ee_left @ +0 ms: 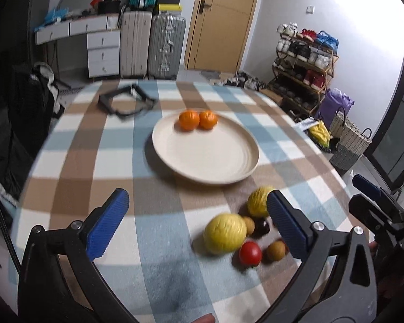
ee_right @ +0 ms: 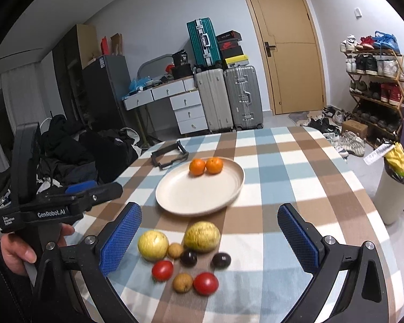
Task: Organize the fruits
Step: 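Move the left tool to the large yellow fruit and grasp it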
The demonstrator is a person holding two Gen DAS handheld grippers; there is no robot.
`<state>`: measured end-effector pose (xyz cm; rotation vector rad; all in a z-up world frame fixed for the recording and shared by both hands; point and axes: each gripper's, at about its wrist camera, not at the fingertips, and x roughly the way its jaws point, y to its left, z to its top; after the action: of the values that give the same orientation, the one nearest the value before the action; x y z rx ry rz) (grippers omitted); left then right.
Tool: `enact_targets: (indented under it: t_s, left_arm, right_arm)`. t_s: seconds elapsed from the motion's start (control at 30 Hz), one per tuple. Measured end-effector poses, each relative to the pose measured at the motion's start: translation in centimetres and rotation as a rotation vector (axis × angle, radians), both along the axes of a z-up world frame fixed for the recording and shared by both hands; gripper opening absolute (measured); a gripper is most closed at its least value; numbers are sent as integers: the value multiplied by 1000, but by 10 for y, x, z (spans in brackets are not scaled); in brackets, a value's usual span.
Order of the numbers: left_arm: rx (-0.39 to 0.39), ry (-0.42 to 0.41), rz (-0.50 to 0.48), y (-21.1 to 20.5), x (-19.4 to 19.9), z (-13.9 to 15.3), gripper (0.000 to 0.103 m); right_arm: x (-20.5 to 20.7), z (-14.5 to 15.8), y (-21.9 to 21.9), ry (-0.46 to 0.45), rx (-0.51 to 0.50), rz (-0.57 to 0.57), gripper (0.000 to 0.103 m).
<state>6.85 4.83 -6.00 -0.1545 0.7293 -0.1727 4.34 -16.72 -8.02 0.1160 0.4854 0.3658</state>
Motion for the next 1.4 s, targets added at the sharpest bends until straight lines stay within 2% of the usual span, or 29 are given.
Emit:
enact_targets:
  t_s: [0.37,0.77,0.93,1.0,1.23,1.27,1.4]
  left_arm:
    - [-29,120,-39,-5,22,-50,102]
    - [-85,170,-107,-15,39,-70,100]
    - [-95,172,-124,-18,43,-73,88]
    - [-108,183,-140,-18,44,-74,77]
    - [-149,195,-182,-19,44,-78,53]
    - [-158,195,-190,-19,44,-78,45]
    - [-163,193,-192,-18,44,-78,45]
  right_arm:
    - [-1,-40,-10,108,-10,-19,103]
    - [13,-55,-13,143,4,0,103]
    - [18,-61,-13,165,10,1,103]
    - [20,-61,-14,167,13,1,103]
    - [22,-63,-16,175,21,-4,103]
    - [22,-63,-16,177,22,-4,103]
    - [22,-64,-16,179,22,-4,103]
